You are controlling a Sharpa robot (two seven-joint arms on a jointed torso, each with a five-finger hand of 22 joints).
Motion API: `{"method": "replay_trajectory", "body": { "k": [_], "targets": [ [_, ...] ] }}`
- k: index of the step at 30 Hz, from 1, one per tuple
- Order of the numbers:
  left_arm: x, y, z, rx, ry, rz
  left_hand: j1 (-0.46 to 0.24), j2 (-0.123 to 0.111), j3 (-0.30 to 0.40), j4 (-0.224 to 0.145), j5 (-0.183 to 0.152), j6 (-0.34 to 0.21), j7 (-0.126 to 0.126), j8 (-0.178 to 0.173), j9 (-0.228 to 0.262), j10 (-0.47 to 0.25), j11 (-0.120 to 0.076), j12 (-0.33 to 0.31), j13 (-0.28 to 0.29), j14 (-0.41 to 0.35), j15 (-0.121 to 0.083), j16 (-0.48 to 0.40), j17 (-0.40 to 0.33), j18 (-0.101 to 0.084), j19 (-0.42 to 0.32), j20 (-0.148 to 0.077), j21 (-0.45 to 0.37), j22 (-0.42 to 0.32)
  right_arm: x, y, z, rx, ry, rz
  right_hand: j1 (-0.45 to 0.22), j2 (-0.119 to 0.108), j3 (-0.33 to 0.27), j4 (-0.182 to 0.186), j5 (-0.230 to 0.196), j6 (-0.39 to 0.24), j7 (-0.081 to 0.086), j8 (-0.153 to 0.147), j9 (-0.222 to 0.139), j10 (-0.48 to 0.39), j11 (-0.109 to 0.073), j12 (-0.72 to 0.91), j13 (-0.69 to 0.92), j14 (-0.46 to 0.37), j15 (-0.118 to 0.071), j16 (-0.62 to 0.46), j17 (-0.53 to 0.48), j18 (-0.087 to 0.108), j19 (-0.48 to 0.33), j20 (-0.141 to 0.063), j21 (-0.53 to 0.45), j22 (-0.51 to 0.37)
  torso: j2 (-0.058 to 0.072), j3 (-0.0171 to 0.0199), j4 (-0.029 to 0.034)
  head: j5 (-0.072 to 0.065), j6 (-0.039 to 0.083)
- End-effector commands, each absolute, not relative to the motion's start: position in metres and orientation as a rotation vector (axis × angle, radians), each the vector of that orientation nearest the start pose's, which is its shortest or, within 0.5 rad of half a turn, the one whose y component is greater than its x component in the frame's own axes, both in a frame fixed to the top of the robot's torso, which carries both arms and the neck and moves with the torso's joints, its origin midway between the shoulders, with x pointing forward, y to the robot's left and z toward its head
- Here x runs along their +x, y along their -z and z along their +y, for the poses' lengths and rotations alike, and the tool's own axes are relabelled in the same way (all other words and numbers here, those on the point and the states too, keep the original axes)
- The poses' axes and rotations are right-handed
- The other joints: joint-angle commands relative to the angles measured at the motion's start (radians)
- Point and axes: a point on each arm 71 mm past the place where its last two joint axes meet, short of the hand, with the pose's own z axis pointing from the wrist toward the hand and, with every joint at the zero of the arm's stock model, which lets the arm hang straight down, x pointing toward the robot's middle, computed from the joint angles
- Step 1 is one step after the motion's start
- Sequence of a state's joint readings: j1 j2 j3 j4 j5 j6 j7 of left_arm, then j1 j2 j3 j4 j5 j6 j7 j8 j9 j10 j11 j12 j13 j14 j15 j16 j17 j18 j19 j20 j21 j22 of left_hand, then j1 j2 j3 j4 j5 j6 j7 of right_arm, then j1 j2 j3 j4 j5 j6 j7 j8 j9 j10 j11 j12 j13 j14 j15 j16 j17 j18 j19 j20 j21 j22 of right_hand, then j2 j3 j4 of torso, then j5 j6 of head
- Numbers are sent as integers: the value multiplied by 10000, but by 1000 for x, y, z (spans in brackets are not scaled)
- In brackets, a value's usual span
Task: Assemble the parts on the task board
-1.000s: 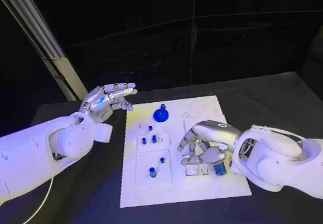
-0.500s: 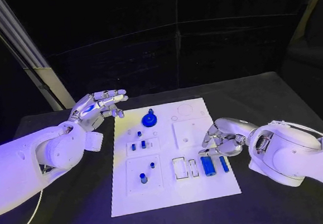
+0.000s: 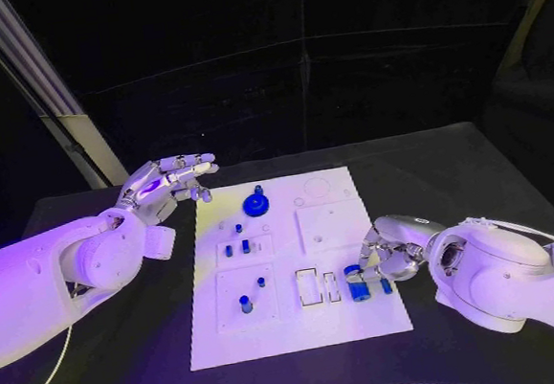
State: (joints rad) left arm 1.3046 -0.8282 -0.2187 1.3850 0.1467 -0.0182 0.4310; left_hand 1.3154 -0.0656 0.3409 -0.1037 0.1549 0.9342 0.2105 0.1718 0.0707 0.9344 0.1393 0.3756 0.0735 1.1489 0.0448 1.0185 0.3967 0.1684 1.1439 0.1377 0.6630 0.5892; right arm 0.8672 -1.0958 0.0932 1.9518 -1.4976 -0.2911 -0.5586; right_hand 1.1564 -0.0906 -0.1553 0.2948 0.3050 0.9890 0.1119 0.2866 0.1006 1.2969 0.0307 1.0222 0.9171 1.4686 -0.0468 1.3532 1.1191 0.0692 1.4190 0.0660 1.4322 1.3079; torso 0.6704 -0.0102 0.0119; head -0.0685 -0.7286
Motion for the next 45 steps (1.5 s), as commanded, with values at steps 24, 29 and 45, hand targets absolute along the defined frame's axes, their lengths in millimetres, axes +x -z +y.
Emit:
{"method": "replay_trajectory", "body": {
  "k": [24, 29, 45],
  "targets": [
    [505, 195, 239, -11634, 16953, 15107, -15, 122, -48, -15, 14, -82, -1, 67, -16, -77, -27, 33, -13, -55, -12, 12, -10, 143, -62, 20, -37, -15, 358, 247, -212, -46, -3079, 20191, -251, -82, -122, -8, -220, 48, -110, 347, 113, 88, -94, 271, 403, 327, -11, 182, 248, -174, 110, -10, 134, 568, 8, -7, -10, 48, -130],
    [505, 195, 239, -11640, 16958, 15132, -33, 122, -66, -11, 13, -95, 3, 80, -17, -93, -22, 52, -15, -61, -8, 19, -20, 142, -62, 23, -44, -22, 357, 249, -210, -232, -3007, 20377, -170, -18, -99, -17, -222, 175, -178, 561, 219, 203, -150, 451, 679, 352, -53, 264, 410, -196, 170, -42, 194, 667, 14, -11, 3, 45, -155],
    [505, 195, 240, -11668, 16929, 15169, 0, 137, -59, -36, 22, -109, 0, 95, -17, -112, -25, 72, -18, -68, -11, 25, -32, 145, -60, 22, -50, -28, 357, 254, -201, -789, -2910, 20676, 777, 259, -44, -136, 81, 55, -231, 919, 482, 273, -207, 493, 1028, 377, -105, 382, 662, -227, 239, -101, 277, 808, 12, -15, 0, 56, -224]
  ]
}}
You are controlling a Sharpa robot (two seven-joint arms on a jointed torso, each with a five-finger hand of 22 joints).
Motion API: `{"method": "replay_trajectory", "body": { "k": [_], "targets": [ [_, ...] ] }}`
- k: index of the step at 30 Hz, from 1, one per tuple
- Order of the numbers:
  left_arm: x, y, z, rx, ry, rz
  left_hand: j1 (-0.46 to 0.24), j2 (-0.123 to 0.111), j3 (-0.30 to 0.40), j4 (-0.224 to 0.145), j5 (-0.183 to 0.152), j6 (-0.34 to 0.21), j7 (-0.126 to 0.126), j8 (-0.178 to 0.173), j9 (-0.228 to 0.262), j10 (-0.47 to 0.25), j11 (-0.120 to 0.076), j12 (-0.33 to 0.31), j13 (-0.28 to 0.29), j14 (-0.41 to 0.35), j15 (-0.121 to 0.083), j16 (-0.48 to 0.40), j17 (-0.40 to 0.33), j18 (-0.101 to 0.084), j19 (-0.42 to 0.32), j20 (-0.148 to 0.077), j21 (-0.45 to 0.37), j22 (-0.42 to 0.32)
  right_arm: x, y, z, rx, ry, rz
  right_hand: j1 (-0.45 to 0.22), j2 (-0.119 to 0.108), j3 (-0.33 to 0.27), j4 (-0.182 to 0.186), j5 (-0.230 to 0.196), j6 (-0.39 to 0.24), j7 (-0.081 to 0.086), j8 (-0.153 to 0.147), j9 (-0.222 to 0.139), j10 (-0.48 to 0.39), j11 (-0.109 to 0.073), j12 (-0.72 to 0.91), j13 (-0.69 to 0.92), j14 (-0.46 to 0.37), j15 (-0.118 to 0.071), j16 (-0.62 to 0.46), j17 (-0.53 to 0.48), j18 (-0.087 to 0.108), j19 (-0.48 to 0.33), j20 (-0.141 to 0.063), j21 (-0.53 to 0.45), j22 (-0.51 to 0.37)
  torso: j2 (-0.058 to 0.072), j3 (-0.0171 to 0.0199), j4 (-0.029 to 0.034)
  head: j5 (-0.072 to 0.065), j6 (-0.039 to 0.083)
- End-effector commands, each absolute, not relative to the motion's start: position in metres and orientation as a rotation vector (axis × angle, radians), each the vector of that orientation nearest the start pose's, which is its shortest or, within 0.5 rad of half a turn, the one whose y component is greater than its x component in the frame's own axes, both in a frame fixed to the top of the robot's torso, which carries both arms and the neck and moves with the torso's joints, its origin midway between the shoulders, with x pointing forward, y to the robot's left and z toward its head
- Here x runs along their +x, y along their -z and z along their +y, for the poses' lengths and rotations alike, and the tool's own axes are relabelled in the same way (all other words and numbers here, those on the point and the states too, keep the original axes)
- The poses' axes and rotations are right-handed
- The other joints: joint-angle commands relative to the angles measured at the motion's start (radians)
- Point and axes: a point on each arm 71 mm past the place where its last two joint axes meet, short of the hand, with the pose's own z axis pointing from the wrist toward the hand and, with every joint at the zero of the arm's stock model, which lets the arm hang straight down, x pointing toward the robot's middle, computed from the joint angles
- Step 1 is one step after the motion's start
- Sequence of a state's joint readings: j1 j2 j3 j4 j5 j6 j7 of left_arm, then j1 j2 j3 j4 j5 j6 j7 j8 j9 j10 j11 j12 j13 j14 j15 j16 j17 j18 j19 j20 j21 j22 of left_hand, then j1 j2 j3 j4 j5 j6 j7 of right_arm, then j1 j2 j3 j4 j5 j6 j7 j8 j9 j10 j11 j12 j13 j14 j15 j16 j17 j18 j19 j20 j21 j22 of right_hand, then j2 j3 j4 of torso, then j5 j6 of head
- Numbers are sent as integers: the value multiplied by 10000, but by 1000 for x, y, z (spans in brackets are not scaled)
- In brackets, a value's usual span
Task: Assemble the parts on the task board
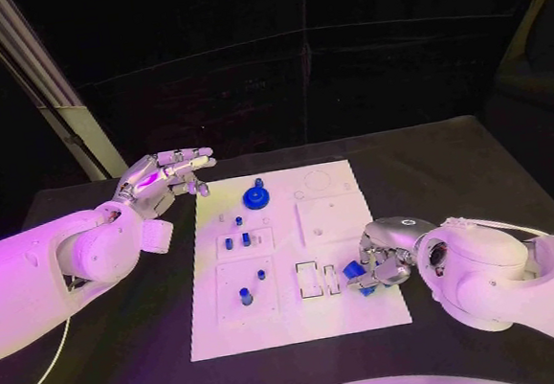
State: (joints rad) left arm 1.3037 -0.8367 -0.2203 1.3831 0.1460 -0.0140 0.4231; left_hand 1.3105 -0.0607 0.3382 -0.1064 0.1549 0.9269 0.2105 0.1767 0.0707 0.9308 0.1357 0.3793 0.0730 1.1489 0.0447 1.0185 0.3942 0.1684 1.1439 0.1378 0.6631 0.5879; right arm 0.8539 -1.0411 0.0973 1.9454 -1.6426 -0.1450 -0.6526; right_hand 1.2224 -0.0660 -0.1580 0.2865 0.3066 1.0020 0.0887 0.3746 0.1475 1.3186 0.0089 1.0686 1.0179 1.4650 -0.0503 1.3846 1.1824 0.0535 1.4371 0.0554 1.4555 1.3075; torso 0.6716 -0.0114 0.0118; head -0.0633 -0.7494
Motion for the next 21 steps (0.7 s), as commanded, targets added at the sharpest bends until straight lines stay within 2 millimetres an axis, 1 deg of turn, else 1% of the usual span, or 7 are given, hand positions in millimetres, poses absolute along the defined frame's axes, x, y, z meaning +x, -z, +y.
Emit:
{"method": "replay_trajectory", "body": {
  "k": [1, 5, 6, 7, 9, 14, 21],
  "targets": [
    [505, 195, 240, -11669, 16927, 15170, 48, 88, -31, -9, 22, -37, -1, 47, -16, -76, 11, 35, -13, -68, -10, 25, -7, 145, -60, 22, -51, -16, 357, 254, -200, -835, -2900, 20692, 166, 26, -28, -51, 129, -77, -1, 59, 29, 60, 9, 27, 37, 415, -71, 77, 46, -72, 61, 4, 48, 820, -1, -2, -4, 4, -19],
    [505, 195, 240, -11670, 16931, 15180, 48, 88, -31, -9, 22, -37, -1, 47, -16, -76, 11, 35, -13, -68, -10, 25, -7, 145, -60, 22, -51, -16, 357, 254, -198, -913, -2883, 20564, 465, 137, -40, -84, 745, -82, -14, 140, 103, 80, -6, 6, 117, 418, -84, 96, 94, -78, 75, -6, 65, 852, 4, -4, -10, -4, -23],
    [505, 195, 240, -11670, 16933, 15183, 48, 88, -31, -9, 22, -37, -1, 47, -16, -76, 11, 35, -13, -68, -10, 25, -7, 145, -60, 22, -51, -16, 357, 253, -198, -885, -2895, 20493, 581, 205, -4, -115, 954, -59, -25, 162, 124, 88, -17, 3, 136, 421, -93, 107, 118, -81, 84, -12, 74, 866, 1, -3, -6, -9, -23],
    [505, 195, 240, -11670, 16934, 15186, 48, 88, -31, -9, 22, -37, -1, 47, -16, -76, 11, 35, -13, -68, -10, 25, -7, 145, -60, 22, -51, -16, 358, 253, -198, -810, -2928, 20377, 741, 288, 30, -143, 1407, -27, -33, 187, 161, 110, -38, -2, 179, 427, -106, 124, 158, -88, 106, -28, 94, 900, -6, -1, -4, -12, -28],
    [505, 195, 240, -11672, 16931, 15185, 61, 92, -28, -20, 24, -41, 0, 52, -16, -82, 11, 43, -14, -71, -12, 28, -12, 146, -59, 21, -52, -17, 358, 251, -198, -627, -3016, 20201, 828, 387, 62, -129, 1723, 0, -51, 198, 191, 137, -50, -1, 218, 437, -119, 152, 215, -97, 130, -37, 117, 936, -9, 3, -10, -6, -23],
    [505, 196, 241, -11675, 16924, 15180, 61, 92, -28, -20, 24, -41, 0, 52, -16, -82, 11, 43, -14, -71, -12, 28, -12, 146, -59, 21, -52, -17, 356, 248, -199, 712, -3668, 20048, 744, 571, 39, 10, 2092, -11, -49, 138, 221, 242, -50, 73, 364, 467, -122, 233, 381, -111, 167, -45, 153, 994, -6, 7, 5, -5, -15],
    [505, 196, 240, -11672, 16932, 15186, 72, 95, -25, -30, 26, -45, 0, 57, -16, -88, 11, 49, -15, -73, -13, 30, -16, 147, -58, 20, -53, -19, 354, 242, -198, 2689, -4916, 19638, 653, 604, -32, 27, 2382, 18, -53, 72, 241, 303, -54, 110, 463, 482, -124, 278, 469, -125, 208, -47, 192, 1055, -7, -7, 14, -31, 12]
  ]
}}
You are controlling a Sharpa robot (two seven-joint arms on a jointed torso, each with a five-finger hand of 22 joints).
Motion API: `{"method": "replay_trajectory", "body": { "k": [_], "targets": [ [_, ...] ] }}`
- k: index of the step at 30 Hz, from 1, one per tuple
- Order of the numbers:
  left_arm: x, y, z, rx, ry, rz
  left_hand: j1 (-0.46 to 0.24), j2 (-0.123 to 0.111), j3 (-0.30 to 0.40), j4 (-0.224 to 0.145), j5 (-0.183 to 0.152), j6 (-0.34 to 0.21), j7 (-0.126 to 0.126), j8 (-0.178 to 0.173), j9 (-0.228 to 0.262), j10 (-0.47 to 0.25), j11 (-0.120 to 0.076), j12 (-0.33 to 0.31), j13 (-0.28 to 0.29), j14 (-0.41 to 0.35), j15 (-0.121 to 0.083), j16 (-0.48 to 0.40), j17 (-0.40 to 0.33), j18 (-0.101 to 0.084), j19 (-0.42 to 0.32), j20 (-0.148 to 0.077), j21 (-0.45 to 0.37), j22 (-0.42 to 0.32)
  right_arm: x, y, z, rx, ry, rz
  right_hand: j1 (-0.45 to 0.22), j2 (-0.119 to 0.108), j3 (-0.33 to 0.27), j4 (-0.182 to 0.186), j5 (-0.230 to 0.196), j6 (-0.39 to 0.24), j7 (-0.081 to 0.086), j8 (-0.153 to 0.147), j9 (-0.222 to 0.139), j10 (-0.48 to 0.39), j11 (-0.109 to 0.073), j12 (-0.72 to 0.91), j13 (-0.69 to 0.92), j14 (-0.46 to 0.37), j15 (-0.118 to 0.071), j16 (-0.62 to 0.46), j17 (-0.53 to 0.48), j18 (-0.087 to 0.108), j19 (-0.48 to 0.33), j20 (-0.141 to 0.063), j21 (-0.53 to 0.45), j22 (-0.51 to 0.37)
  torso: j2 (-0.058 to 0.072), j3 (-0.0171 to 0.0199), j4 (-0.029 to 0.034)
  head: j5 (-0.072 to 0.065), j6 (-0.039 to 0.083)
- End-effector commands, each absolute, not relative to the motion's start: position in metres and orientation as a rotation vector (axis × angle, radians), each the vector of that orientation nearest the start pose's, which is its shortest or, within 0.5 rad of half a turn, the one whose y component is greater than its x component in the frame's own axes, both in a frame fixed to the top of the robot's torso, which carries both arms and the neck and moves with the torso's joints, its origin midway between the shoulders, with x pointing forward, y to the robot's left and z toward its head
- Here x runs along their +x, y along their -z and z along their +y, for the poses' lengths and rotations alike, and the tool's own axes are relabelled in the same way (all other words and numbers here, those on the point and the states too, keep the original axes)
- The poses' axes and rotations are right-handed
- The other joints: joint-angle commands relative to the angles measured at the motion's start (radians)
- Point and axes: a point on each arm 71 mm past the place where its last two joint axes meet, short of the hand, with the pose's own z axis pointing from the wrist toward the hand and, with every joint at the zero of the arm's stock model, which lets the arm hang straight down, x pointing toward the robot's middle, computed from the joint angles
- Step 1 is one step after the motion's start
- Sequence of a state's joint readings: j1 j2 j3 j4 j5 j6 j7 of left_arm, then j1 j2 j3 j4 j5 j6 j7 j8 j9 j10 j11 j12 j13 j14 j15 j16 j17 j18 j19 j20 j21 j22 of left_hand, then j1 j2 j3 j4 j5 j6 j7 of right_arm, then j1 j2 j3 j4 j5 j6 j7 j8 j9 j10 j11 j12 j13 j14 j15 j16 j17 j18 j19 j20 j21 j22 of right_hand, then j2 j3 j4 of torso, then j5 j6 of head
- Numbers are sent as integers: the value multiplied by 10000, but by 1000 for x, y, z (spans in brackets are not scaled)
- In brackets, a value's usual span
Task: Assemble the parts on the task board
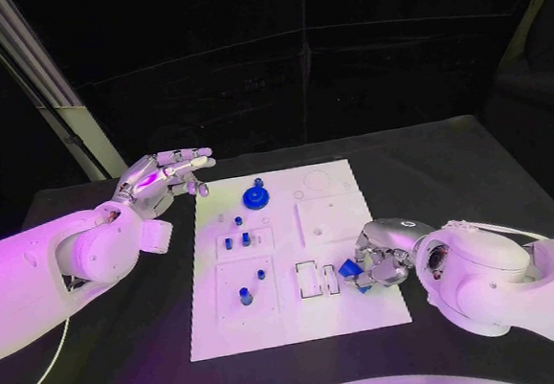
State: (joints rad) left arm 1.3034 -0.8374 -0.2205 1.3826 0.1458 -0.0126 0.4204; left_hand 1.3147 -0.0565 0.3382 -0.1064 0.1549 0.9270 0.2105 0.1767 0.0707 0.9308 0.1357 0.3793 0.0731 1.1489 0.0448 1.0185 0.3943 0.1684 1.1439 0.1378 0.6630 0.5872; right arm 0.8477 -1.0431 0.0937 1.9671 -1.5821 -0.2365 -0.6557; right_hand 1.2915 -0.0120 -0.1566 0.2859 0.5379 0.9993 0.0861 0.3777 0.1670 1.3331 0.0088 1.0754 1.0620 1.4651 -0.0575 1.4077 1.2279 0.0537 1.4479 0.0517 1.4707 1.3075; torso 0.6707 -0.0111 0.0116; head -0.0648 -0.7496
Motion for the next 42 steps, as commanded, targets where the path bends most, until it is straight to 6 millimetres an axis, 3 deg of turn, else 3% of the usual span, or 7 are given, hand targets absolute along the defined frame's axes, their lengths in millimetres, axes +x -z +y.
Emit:
{"method": "replay_trajectory", "body": {
  "k": [1, 13, 21, 28, 30, 39, 42],
  "targets": [
    [505, 196, 240, -11672, 16933, 15187, 30, 53, -25, -30, 26, -46, 0, 58, -16, -89, 11, 50, -16, -73, -13, 30, -16, 147, -58, 20, -53, -11, 354, 241, -198, 2887, -5045, 19562, -50, 75, -53, 34, 118, 55, -31, 31, 51, 169, -55, 51, 42, 483, -53, 55, 32, -129, 107, -10, 47, 1066, 0, -10, 21, -18, 21],
    [505, 196, 239, -11666, 16952, 15211, 30, 53, -25, -30, 26, -46, 0, 58, -16, -89, 11, 50, -16, -73, -13, 30, -16, 147, -58, 20, -53, -11, 353, 239, -192, 4326, -6053, 19368, -269, 58, -205, 43, 311, 172, -62, -20, 94, 261, -80, 90, 155, 503, -71, 117, 156, -148, 169, -23, 104, 1152, 5, -15, 11, 13, 27],
    [505, 196, 236, -11640, 17002, 15244, 39, 61, -22, -39, 27, -52, 2, 66, -16, -96, 12, 60, -17, -76, -14, 34, -22, 147, -57, 19, -54, -13, 355, 248, -174, 4034, -6072, 20223, -484, 142, -319, 52, 112, 332, -112, -21, 155, 321, -114, 79, 215, 507, -97, 142, 210, -149, 173, -43, 111, 1163, 14, -15, 37, 1, 52],
    [505, 196, 234, -11625, 17029, 15270, 39, 61, -22, -39, 27, -52, 2, 66, -16, -96, 12, 60, -17, -76, -14, 34, -22, 147, -57, 19, -54, -13, 357, 253, -163, 3571, -5825, 20661, -595, 256, -374, 40, -7, 529, -187, 28, 229, 397, -173, 99, 287, 517, -138, 179, 298, -154, 189, -74, 126, 1189, 15, -43, 68, 25, 44],
    [505, 196, 233, -11622, 17035, 15275, 39, 61, -22, -39, 27, -52, 2, 66, -16, -96, 12, 60, -17, -76, -14, 34, -22, 147, -57, 19, -54, -13, 358, 253, -160, 3469, -5804, 20614, -594, 272, -375, 37, -6, 558, -198, 36, 240, 405, -183, 96, 292, 517, -145, 179, 298, -154, 190, -79, 127, 1191, 20, -26, 61, 47, 60],
    [506, 196, 233, -11619, 17040, 15281, 39, 61, -22, -39, 27, -52, 2, 66, -16, -96, 12, 60, -17, -76, -14, 34, -22, 147, -57, 19, -54, -13, 360, 251, -151, 3070, -5774, 20226, -601, 303, -386, 38, 2, 621, -223, 51, 269, 421, -205, 81, 300, 523, -164, 199, 345, -158, 200, -96, 135, 1206, 23, -13, 52, 76, 56],
    [506, 196, 234, -11620, 17023, 15268, 39, 61, -22, -39, 27, -52, 2, 66, -16, -96, 12, 60, -17, -76, -14, 34, -22, 147, -57, 19, -54, -13, 361, 251, -149, 2967, -5740, 20226, -739, 309, -485, 49, -244, 678, -246, 50, 312, 442, -226, 36, 301, 519, -185, 193, 341, -158, 200, -121, 135, 1208, 16, -18, 53, 87, 51]
  ]
}}
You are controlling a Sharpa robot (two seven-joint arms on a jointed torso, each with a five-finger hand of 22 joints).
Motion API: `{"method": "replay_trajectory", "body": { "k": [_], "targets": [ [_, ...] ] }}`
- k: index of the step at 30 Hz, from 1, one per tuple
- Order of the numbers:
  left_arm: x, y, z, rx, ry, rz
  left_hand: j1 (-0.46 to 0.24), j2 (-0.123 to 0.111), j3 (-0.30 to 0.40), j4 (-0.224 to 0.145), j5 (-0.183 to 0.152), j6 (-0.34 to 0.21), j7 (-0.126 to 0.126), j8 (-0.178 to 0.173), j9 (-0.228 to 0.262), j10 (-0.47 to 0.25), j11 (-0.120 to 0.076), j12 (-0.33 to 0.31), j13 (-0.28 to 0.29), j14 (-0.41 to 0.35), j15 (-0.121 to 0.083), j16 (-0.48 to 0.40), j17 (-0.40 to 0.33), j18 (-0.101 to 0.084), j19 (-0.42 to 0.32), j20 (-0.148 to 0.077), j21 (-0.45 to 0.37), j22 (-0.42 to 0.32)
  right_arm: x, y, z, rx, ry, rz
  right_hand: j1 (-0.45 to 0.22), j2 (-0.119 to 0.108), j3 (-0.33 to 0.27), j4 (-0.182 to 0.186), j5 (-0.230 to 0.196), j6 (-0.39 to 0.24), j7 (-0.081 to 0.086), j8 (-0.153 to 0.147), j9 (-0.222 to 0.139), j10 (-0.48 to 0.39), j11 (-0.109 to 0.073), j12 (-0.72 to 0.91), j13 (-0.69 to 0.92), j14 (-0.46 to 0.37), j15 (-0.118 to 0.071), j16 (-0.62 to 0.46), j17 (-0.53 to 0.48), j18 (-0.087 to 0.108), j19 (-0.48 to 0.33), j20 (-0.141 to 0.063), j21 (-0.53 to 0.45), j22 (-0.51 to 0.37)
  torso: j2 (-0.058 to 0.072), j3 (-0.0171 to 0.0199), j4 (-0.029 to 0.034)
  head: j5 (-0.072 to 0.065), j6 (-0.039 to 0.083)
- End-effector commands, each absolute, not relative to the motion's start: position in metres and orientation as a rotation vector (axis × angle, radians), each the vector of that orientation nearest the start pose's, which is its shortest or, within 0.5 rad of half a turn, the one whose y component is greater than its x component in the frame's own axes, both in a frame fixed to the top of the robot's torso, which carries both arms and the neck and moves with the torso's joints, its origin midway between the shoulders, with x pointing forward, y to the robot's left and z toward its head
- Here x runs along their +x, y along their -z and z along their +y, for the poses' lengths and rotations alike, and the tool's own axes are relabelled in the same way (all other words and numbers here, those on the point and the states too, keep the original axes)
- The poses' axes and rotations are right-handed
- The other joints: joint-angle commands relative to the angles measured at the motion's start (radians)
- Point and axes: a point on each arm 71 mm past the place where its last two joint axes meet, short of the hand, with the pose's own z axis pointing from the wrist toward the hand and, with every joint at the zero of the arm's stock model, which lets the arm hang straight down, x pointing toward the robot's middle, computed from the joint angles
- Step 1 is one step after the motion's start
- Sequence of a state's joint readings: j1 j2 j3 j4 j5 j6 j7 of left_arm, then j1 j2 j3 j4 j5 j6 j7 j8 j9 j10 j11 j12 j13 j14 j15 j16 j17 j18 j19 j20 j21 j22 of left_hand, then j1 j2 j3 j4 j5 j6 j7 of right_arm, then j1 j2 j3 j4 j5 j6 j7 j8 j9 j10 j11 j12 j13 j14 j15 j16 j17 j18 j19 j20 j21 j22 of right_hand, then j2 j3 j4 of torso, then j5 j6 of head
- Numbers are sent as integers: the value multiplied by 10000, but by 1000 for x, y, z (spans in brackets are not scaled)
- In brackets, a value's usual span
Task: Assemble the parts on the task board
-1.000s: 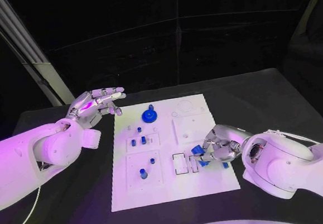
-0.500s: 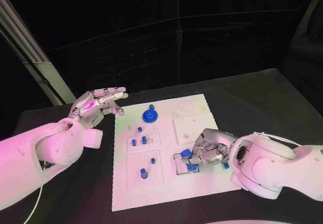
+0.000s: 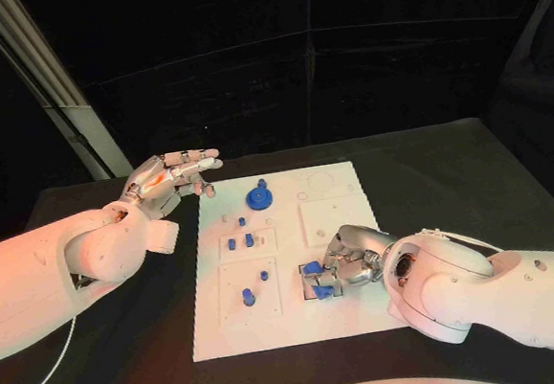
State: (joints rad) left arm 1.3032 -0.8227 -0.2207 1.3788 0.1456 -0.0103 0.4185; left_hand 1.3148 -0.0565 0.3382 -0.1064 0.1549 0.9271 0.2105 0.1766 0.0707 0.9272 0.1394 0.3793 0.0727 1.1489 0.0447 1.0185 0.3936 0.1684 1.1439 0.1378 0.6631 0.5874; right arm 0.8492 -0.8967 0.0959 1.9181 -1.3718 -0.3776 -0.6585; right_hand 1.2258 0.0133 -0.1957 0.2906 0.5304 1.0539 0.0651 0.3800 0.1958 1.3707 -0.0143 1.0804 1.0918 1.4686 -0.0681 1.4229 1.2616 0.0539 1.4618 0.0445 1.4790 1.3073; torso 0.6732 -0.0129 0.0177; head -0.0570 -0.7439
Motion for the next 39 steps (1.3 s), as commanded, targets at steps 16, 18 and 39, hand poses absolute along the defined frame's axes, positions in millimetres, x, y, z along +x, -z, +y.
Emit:
{"method": "replay_trajectory", "body": {
  "k": [16, 18, 39],
  "targets": [
    [506, 196, 234, -11630, 17008, 15278, 33, 83, -23, -39, 28, -64, 6, 85, -16, -75, -21, 85, -15, -80, -10, 43, -28, 147, -54, 21, -58, -21, 364, 250, -148, 2114, -5256, 19831, -3148, -1257, 45, 87, -4798, -181, 80, -87, 385, -589, 112, -1782, -1188, 285, 0, -559, -856, -10, -384, 2, -384, 615, -12, -2, -15, 29, -1],
    [506, 196, 234, -11633, 17008, 15278, 35, 86, -22, -40, 29, -65, 6, 86, -16, -76, -21, 86, -15, -80, -10, 43, -29, 147, -54, 21, -59, -21, 364, 250, -148, 2024, -5237, 19783, -3163, -1265, 77, 71, -4803, -187, 78, -87, 391, -623, 117, -1874, -1265, 278, 0, -584, -896, -3, -403, 3, -403, 587, -13, -3, -16, 30, -3],
    [505, 196, 238, -11675, 16946, 15257, 40, 93, -18, -43, 30, -66, 6, 89, -16, -78, -22, 89, -16, -81, -11, 44, -31, 147, -53, 21, -59, -21, 355, 240, -149, 1390, -5902, 19450, -389, -813, 562, -399, -4025, -241, 58, 38, 680, -436, 98, -1772, -1041, 377, -10, -522, -611, -53, -235, 7, -311, 780, -19, 7, -23, 17, -9]
  ]
}}
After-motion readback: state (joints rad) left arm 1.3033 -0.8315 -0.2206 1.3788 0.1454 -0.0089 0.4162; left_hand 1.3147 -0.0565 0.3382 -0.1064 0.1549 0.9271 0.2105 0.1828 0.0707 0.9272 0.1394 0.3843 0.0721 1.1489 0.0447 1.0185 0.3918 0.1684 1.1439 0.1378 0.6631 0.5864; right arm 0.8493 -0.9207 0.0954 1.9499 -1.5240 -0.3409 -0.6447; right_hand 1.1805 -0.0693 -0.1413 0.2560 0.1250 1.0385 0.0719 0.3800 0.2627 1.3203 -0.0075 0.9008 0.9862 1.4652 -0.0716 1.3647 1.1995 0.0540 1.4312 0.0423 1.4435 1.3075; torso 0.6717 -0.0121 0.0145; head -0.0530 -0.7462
